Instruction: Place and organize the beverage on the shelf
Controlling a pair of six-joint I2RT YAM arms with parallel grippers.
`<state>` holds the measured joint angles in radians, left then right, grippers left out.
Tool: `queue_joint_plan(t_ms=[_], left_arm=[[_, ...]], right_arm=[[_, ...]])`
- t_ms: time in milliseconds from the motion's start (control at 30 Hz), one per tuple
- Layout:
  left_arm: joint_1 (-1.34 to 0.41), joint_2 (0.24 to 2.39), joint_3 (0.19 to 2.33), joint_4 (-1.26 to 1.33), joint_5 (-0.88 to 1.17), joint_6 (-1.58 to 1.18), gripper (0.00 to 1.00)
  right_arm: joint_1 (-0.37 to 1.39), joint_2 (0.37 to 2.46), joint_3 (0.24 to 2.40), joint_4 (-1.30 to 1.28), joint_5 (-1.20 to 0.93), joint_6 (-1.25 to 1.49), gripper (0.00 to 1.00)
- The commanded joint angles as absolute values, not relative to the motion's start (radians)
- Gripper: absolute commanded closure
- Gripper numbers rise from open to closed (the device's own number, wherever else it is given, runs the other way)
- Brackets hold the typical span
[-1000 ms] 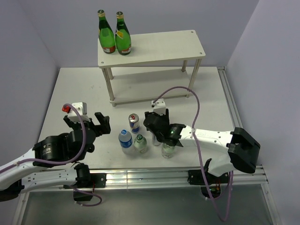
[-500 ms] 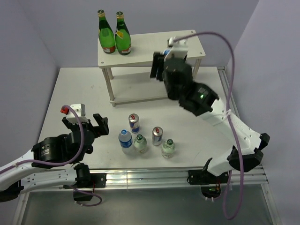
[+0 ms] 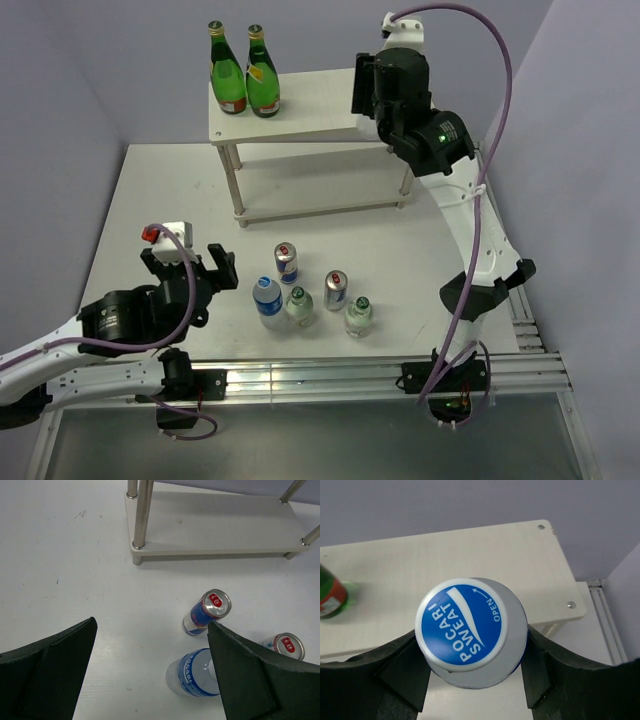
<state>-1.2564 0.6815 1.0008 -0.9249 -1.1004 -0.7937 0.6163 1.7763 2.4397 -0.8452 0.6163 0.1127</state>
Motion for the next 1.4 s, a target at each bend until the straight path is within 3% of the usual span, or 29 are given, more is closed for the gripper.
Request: queue_joint_plan(t_ms=[0, 700, 767, 800, 867, 900, 1000, 1200, 1367], left_arm=[[-1.261, 0.716, 0.997, -0.896, -1.094, -0.769, 0.01], [-1.261, 0.712, 0.985, -0.868, -1.063, -0.744, 0.01], [-1.261, 0.71, 0.986, -0.865, -1.06, -0.739, 0.01], [-1.261, 0.71, 0.985, -0.862, -1.058, -0.739, 0.01], [-1.259, 0.709, 0.985, -0.861, -1.057, -0.736, 0.01], [-1.261, 0.707, 0.983, -0.859, -1.057, -0.736, 0.01], [-1.261, 0.707, 0.983, -0.859, -1.055, -0.736, 0.01], [-1.261, 0.71, 0.982, -0.858, -1.054, -0.735, 0.01], [-1.261, 0.721, 0.982, -0.862, -1.057, -0.735, 0.01]], right_arm=[[0.528, 1.735, 2.568, -0.724, 0.569, 0.097, 1.0], [0.359, 1.85, 2.588, -0.689, 0.471, 0.14, 0.99], [0.354, 1.851, 2.586, -0.684, 0.471, 0.14, 0.9], [0.354, 1.856, 2.585, -0.684, 0.471, 0.138, 0.76], [0.354, 1.856, 2.576, -0.677, 0.463, 0.133, 0.6], [0.353, 1.862, 2.574, -0.675, 0.465, 0.13, 0.39], [0.353, 1.873, 2.566, -0.67, 0.463, 0.129, 0.25], [0.354, 1.904, 2.54, -0.657, 0.457, 0.132, 0.16], [0.353, 1.91, 2.493, -0.624, 0.46, 0.138, 0.15]])
